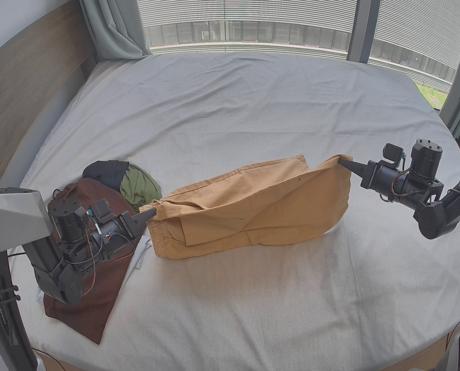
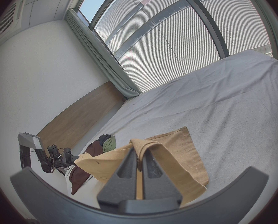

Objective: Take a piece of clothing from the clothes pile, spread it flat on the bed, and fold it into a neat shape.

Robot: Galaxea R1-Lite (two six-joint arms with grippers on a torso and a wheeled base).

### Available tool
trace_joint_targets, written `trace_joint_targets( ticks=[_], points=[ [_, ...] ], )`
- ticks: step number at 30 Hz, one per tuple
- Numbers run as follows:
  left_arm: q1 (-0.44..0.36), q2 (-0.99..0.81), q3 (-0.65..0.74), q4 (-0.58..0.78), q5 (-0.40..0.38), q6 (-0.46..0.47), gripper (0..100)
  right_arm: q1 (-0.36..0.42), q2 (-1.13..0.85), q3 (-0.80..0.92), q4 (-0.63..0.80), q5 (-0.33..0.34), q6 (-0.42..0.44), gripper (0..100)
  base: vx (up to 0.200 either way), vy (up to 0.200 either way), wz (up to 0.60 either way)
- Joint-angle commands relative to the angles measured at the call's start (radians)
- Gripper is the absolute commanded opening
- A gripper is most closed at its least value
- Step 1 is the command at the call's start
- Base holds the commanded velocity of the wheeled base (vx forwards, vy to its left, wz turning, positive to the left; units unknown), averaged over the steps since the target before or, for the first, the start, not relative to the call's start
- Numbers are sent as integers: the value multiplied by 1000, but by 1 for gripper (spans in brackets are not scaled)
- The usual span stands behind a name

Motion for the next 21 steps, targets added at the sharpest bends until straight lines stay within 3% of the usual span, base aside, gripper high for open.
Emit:
trace_joint_targets(
  ticks=[1,8,21],
  points=[
    [3,7,-18,-1,10,-15,0,2,7,-72,52,-6,0,0,0,0,0],
    [1,22,-41,-1,16,-22,0,-5,54,-204,168,-9,0,0,0,0,0],
    [4,47,-65,-2,16,-54,0,1,165,-354,236,-27,0,0,0,0,0]
  ],
)
